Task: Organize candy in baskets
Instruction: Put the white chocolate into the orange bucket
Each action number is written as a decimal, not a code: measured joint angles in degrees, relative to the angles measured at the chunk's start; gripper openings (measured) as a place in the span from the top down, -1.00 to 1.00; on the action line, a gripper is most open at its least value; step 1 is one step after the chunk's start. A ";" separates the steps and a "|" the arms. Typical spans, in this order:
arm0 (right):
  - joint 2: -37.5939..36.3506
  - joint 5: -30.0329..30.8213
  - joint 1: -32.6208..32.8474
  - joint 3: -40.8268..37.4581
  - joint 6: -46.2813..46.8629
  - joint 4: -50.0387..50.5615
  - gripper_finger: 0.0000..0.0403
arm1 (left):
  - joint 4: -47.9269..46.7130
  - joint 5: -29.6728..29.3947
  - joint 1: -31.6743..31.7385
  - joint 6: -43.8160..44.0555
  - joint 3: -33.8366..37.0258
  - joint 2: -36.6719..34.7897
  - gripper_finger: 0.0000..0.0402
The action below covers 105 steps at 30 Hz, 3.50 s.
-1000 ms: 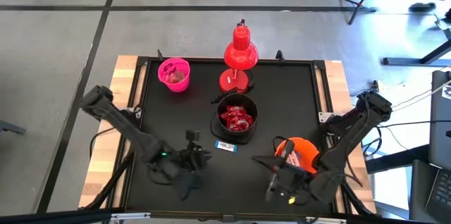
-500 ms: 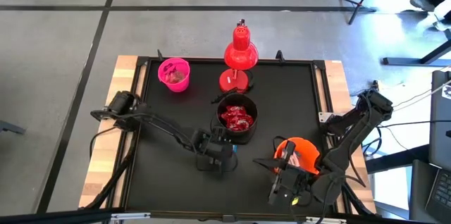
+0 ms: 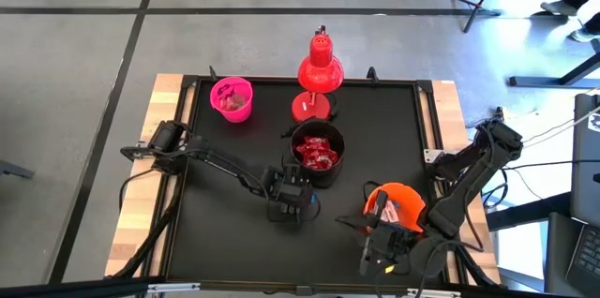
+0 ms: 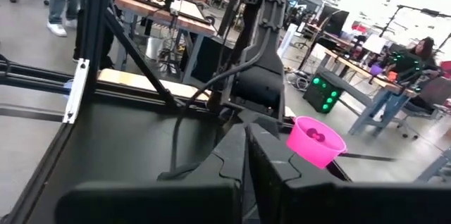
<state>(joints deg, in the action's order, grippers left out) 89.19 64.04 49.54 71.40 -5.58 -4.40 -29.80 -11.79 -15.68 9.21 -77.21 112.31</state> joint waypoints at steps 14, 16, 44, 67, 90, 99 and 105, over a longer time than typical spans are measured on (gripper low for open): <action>0.00 -0.65 -0.02 0.00 1.00 0.94 0.92 | -1.20 -17.79 -8.30 27.41 0.00 -1.22 0.12; 0.00 -0.65 -0.02 0.00 1.35 0.96 0.92 | -0.91 -21.49 -8.33 34.69 0.33 -1.10 0.14; 0.00 -0.69 -0.02 0.00 2.75 1.57 0.92 | 10.54 -4.62 -13.19 41.75 13.69 -2.51 0.33; 0.02 -0.70 -0.45 0.00 2.73 1.31 0.92 | 15.76 0.15 -21.44 -5.09 11.29 -7.83 0.33; 0.04 -3.24 -1.57 -0.02 4.28 1.51 0.92 | -1.56 2.78 -17.81 -20.53 -3.56 1.59 -0.39; 0.04 -3.24 -1.60 -0.02 6.42 1.77 0.92 | -2.40 6.82 -17.30 -23.66 -3.56 5.59 -0.41; 0.04 -3.25 -1.60 -0.02 6.84 1.92 0.92 | -2.43 12.25 -15.31 -21.70 -3.86 8.16 -0.25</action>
<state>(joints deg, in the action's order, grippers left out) 89.23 60.79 47.94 71.37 1.26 -2.48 -32.23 0.46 -30.99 -12.48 -81.07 120.47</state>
